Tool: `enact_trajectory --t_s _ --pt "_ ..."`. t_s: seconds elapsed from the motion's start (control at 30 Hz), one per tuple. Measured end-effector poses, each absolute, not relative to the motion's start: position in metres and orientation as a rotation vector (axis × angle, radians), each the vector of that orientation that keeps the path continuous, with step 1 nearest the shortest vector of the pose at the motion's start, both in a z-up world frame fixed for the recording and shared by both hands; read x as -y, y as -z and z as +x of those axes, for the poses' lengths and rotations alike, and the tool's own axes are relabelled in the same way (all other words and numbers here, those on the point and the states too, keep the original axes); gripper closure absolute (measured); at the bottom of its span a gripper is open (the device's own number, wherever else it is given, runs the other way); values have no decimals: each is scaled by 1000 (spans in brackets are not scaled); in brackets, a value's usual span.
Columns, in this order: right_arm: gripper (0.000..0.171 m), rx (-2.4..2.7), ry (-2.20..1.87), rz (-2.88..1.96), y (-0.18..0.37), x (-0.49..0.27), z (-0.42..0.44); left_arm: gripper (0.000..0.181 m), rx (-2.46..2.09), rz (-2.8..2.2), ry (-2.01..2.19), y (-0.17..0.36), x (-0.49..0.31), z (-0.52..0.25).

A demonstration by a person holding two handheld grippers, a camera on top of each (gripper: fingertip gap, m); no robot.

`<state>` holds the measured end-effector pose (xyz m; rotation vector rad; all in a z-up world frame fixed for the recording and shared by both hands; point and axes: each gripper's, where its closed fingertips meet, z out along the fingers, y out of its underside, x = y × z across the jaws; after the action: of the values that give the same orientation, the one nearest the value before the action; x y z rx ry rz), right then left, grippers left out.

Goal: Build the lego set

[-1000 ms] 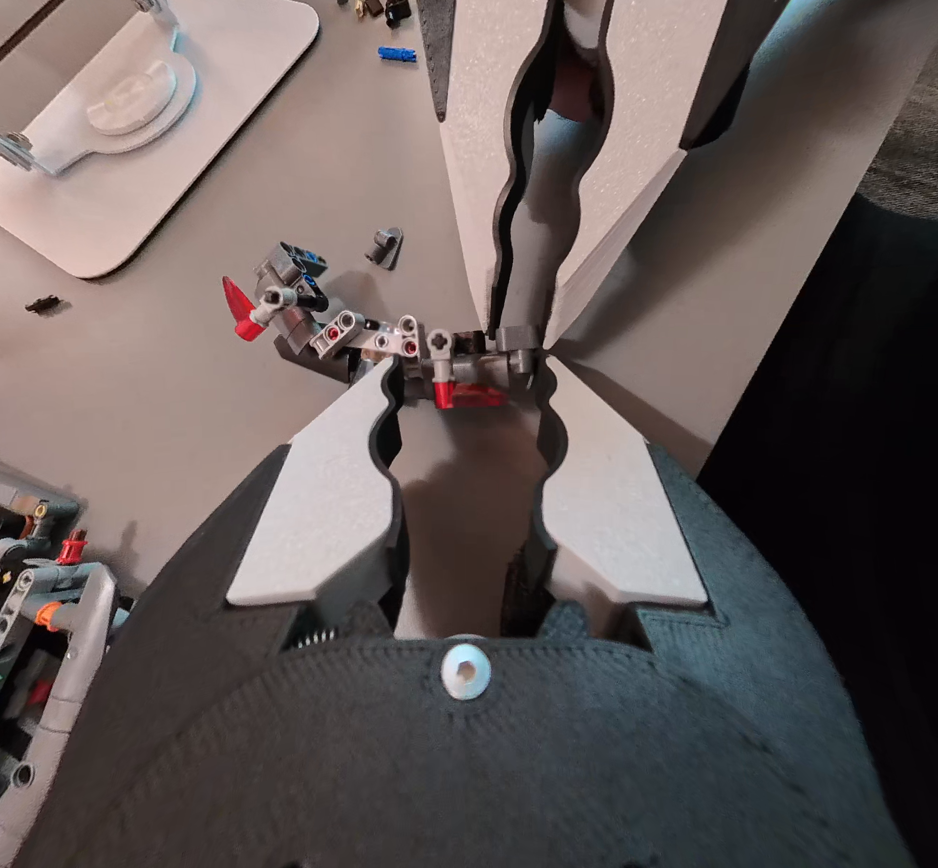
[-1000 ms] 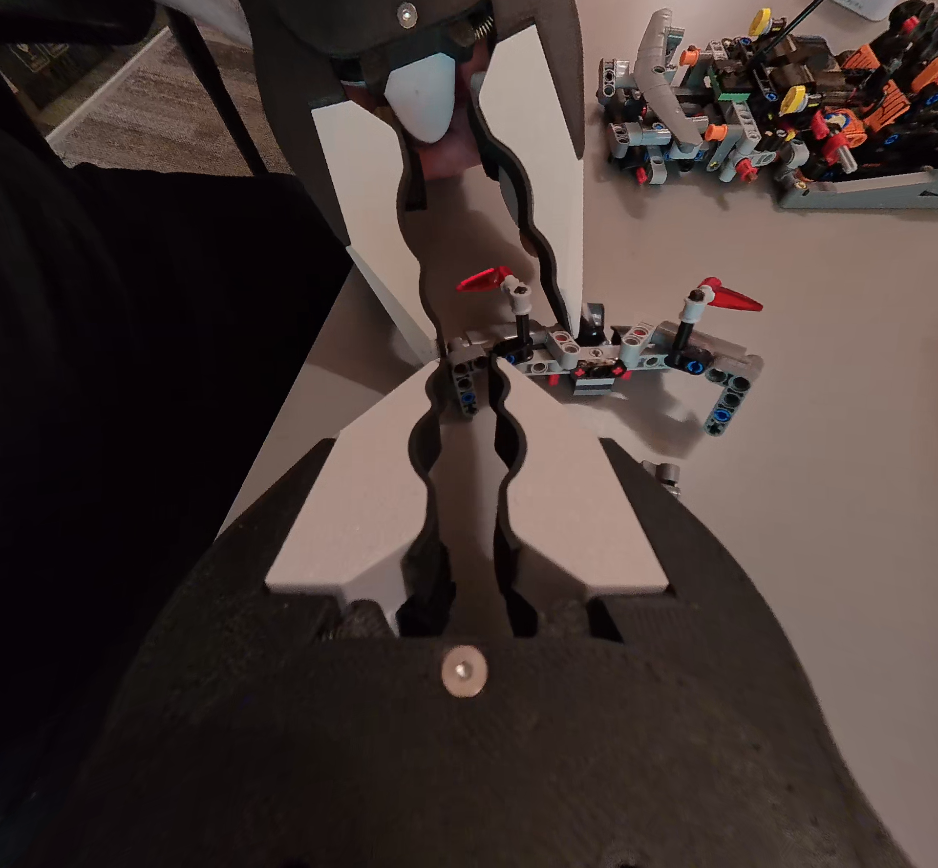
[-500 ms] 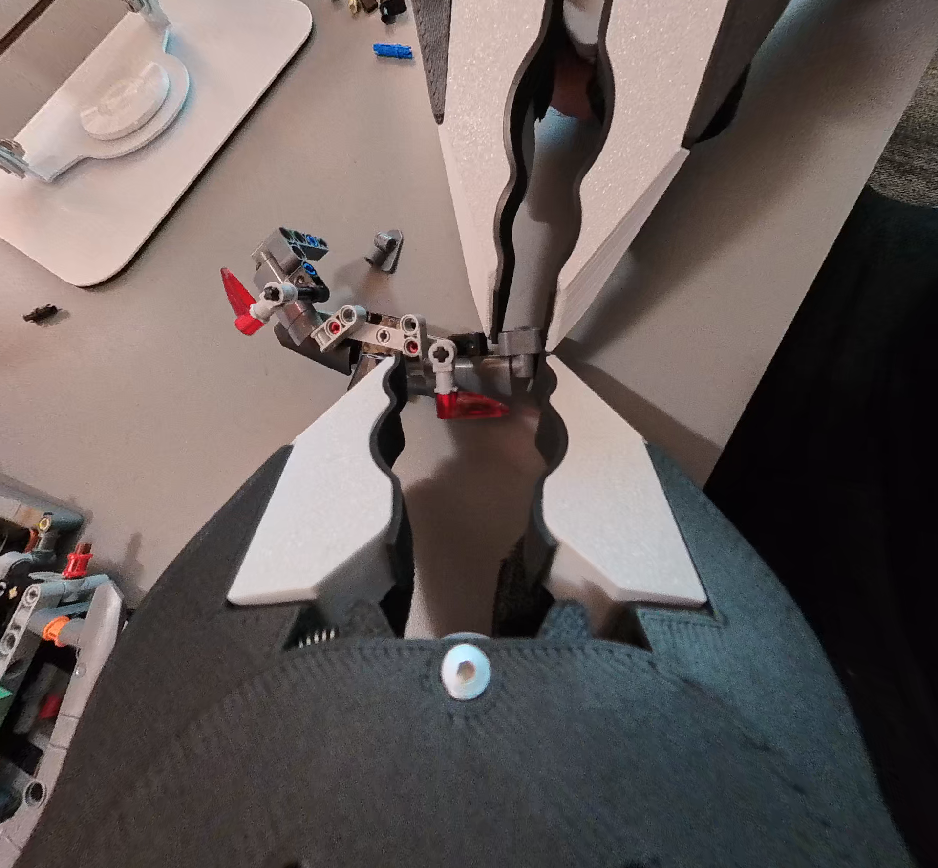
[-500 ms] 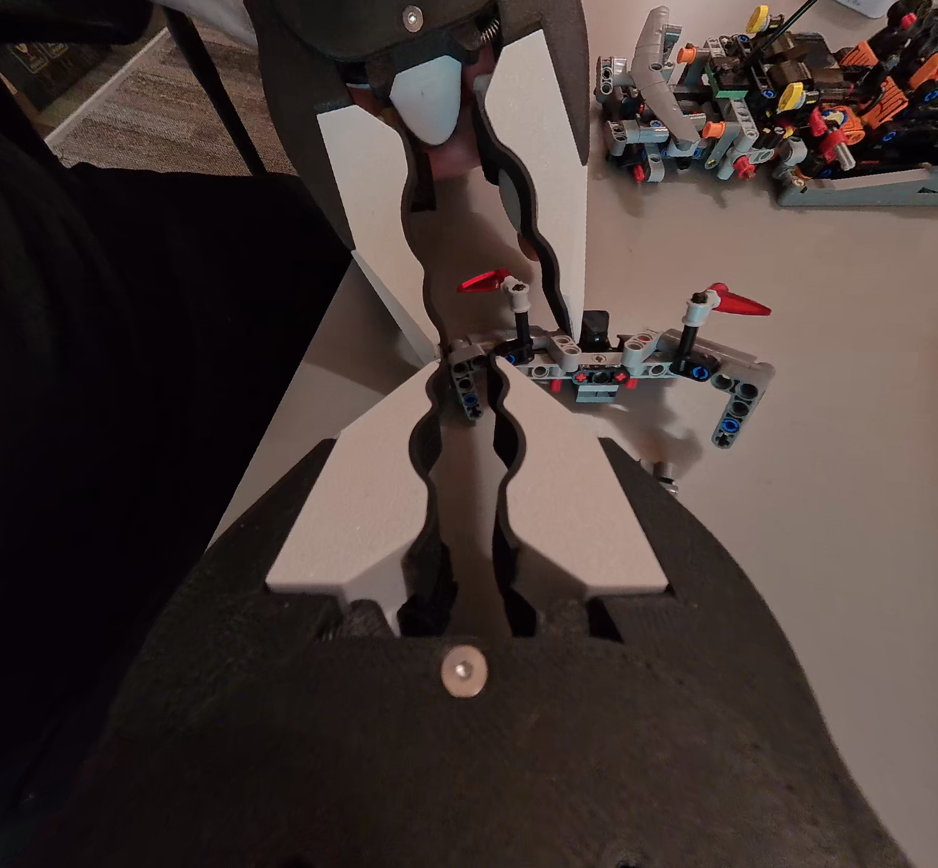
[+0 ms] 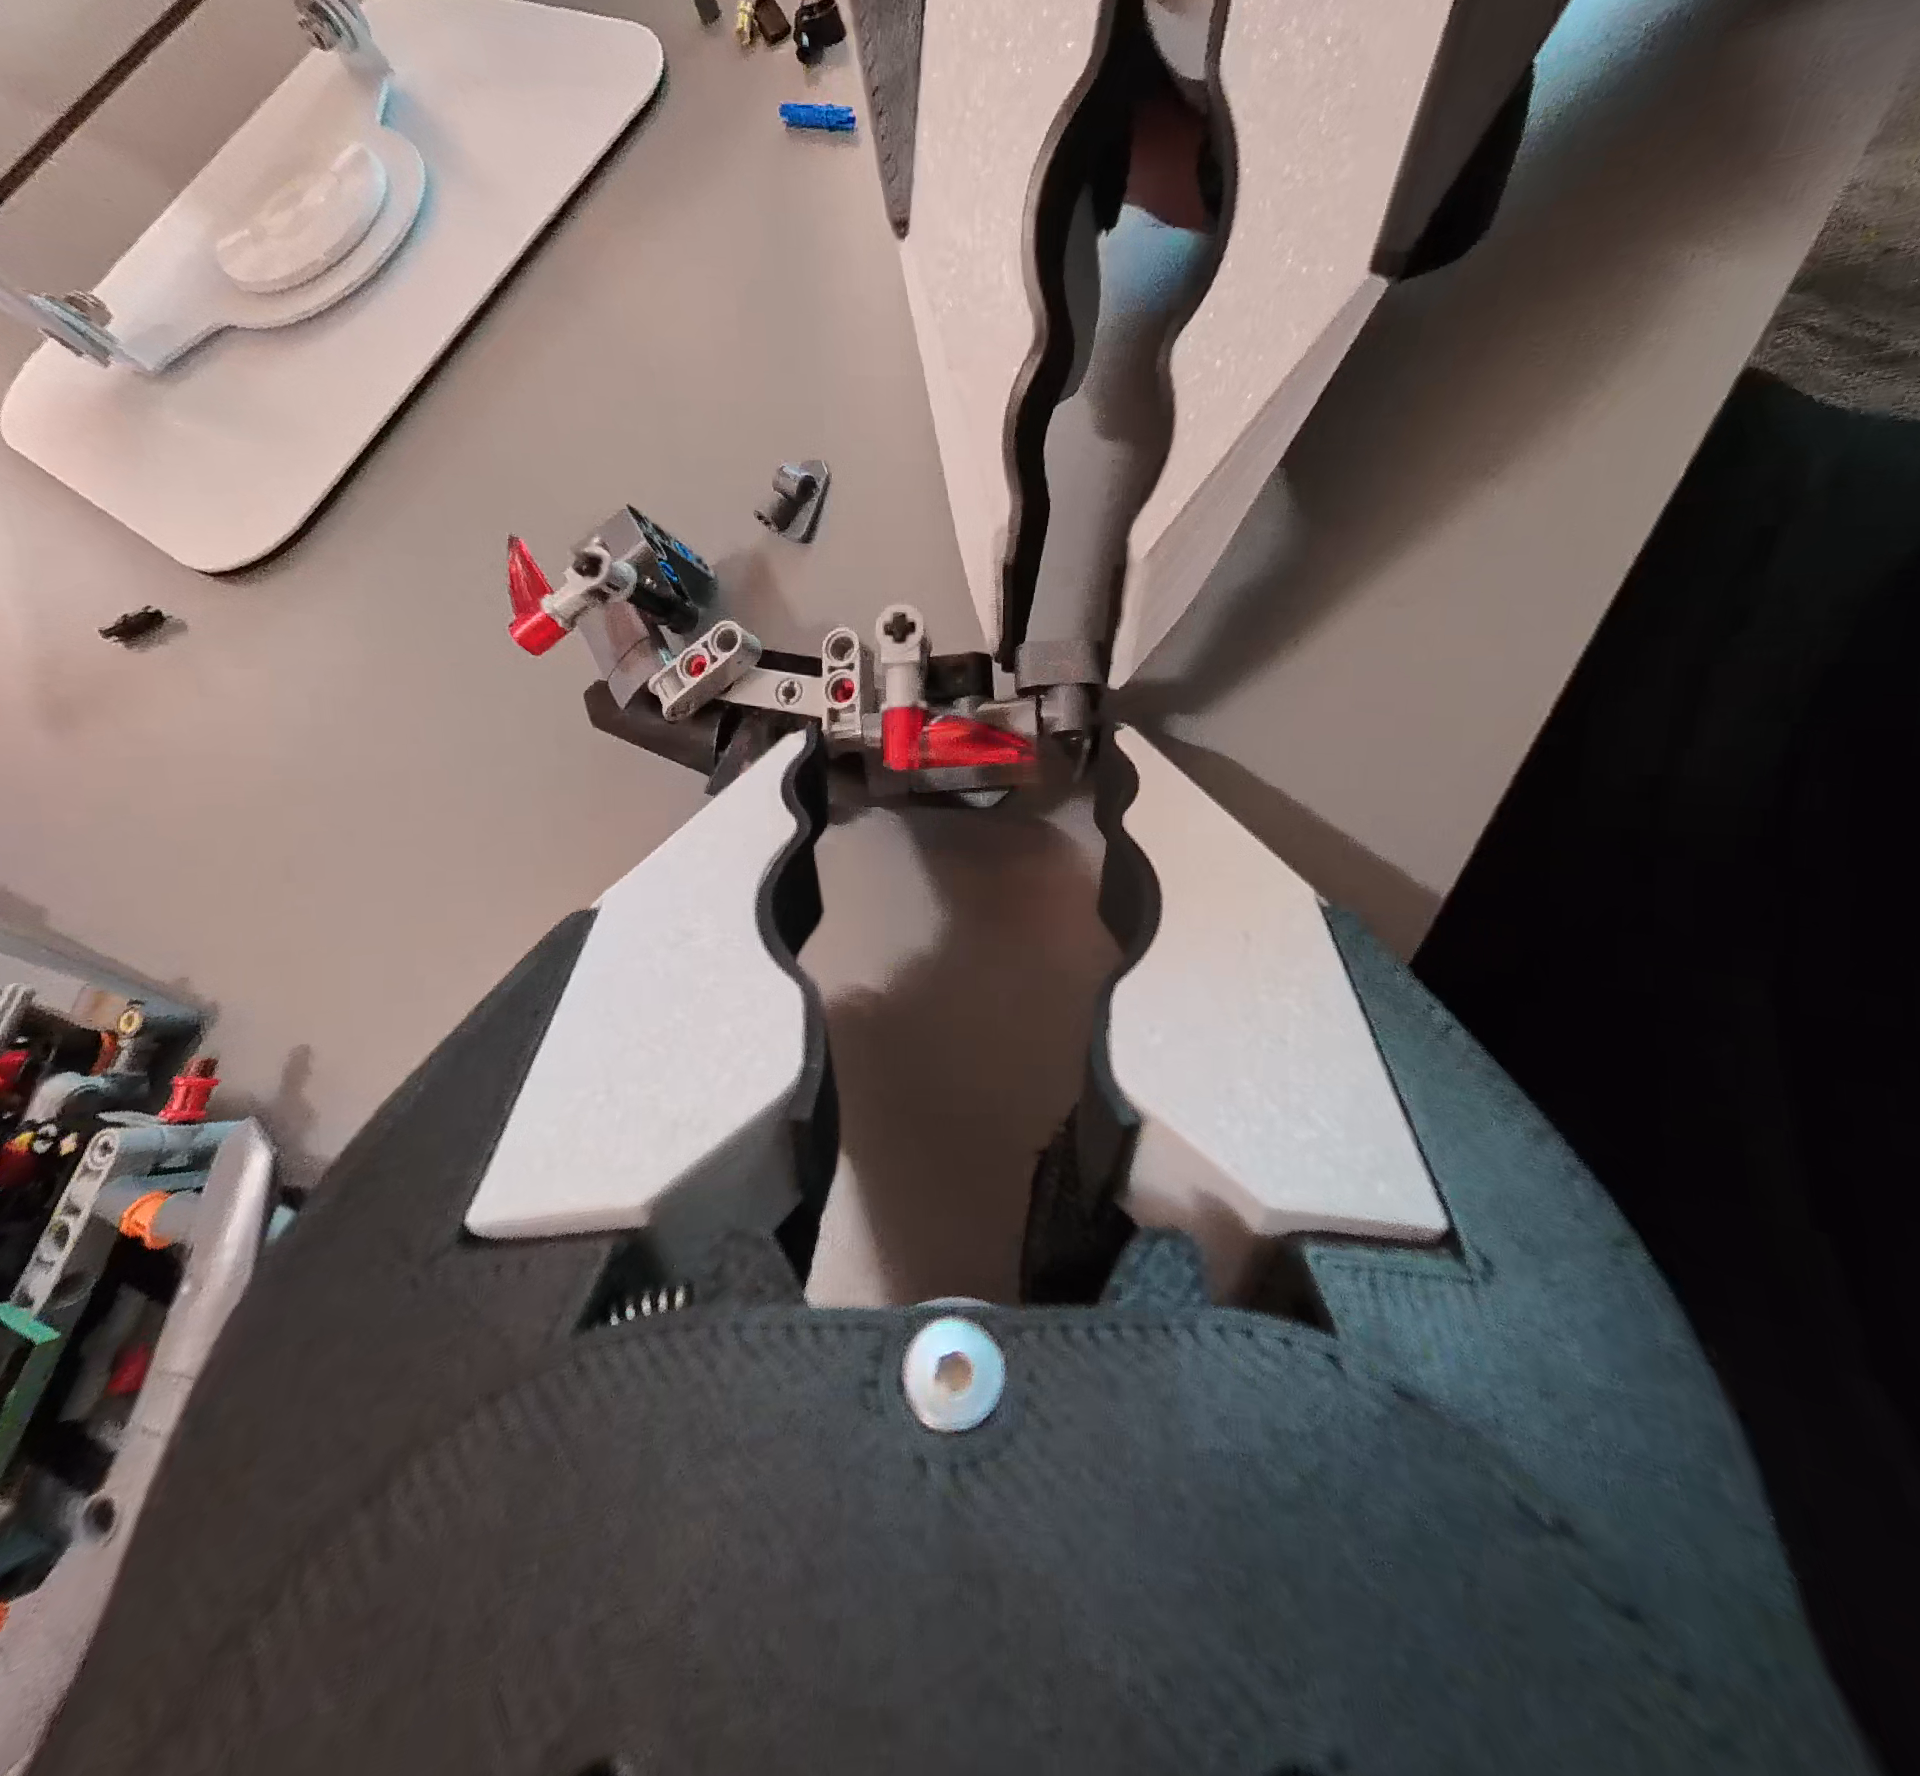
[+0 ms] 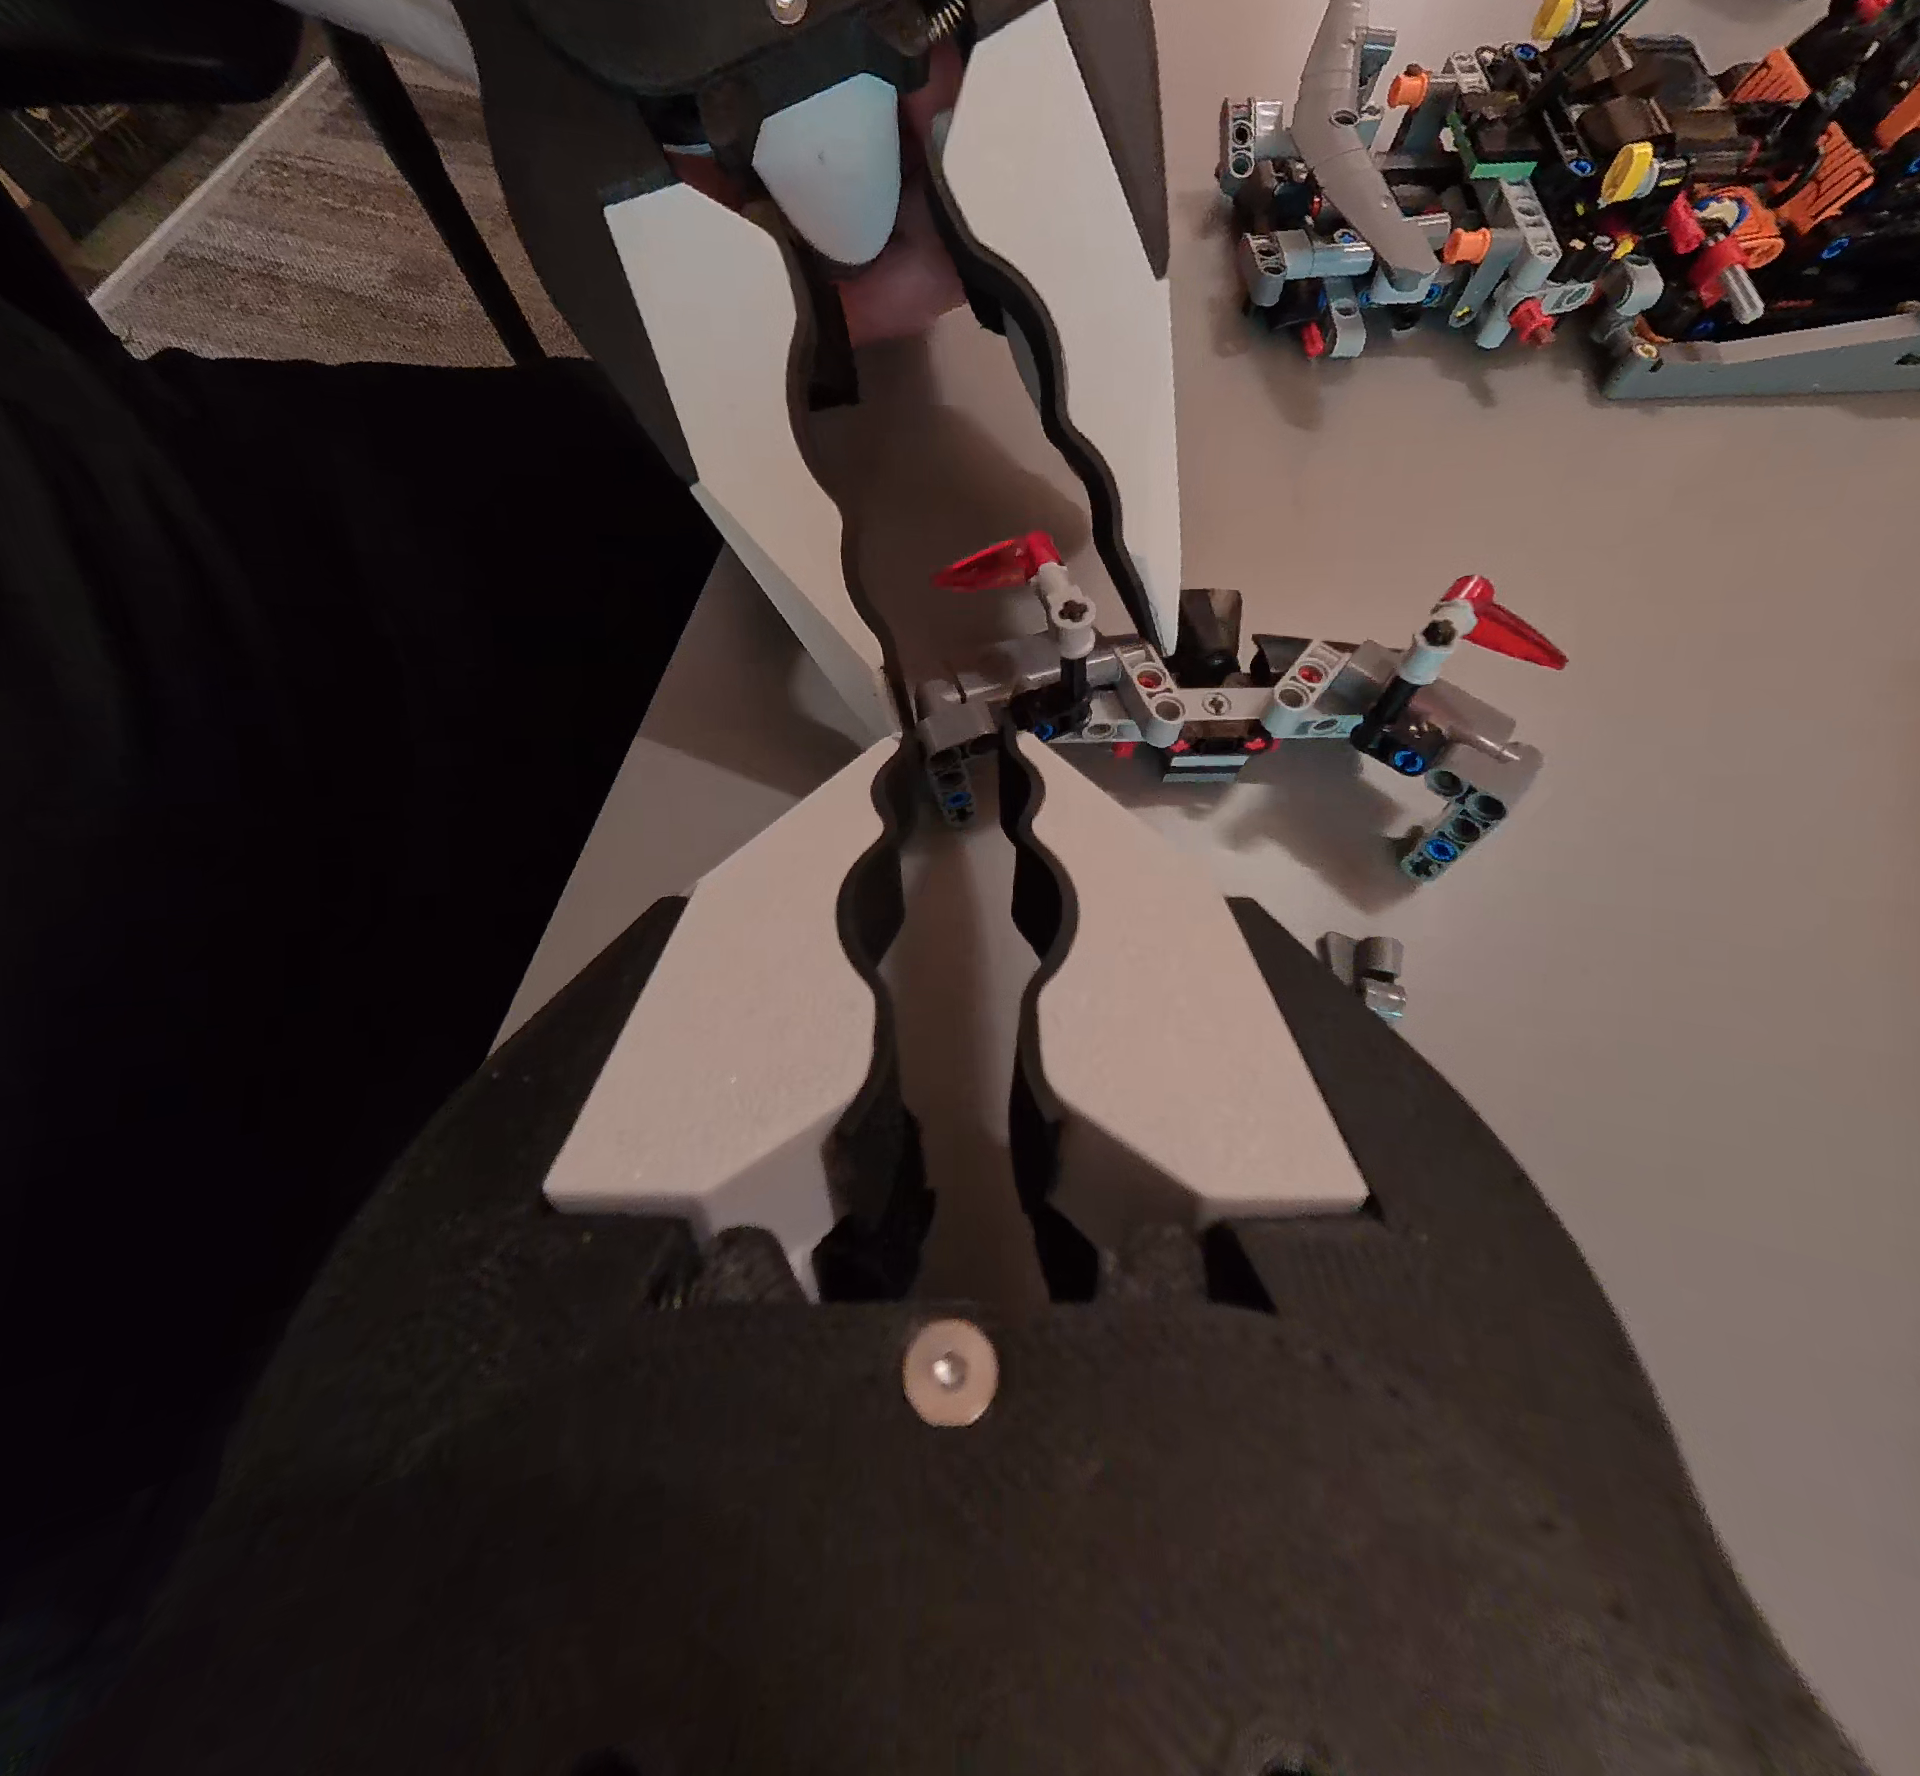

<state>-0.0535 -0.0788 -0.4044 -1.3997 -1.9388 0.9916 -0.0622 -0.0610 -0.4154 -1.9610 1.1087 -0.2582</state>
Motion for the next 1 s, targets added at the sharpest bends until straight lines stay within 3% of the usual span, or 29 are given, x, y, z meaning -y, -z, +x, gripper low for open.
enact_trajectory --t_s 0.4,1.0 --pt "159 1940 -1002 -1429 404 81 -53 133 -1027 -1922 261 406 65 -63" --pt "159 1939 -982 -1431 404 76 -53 156 -1069 -1936 307 407 67 -55"
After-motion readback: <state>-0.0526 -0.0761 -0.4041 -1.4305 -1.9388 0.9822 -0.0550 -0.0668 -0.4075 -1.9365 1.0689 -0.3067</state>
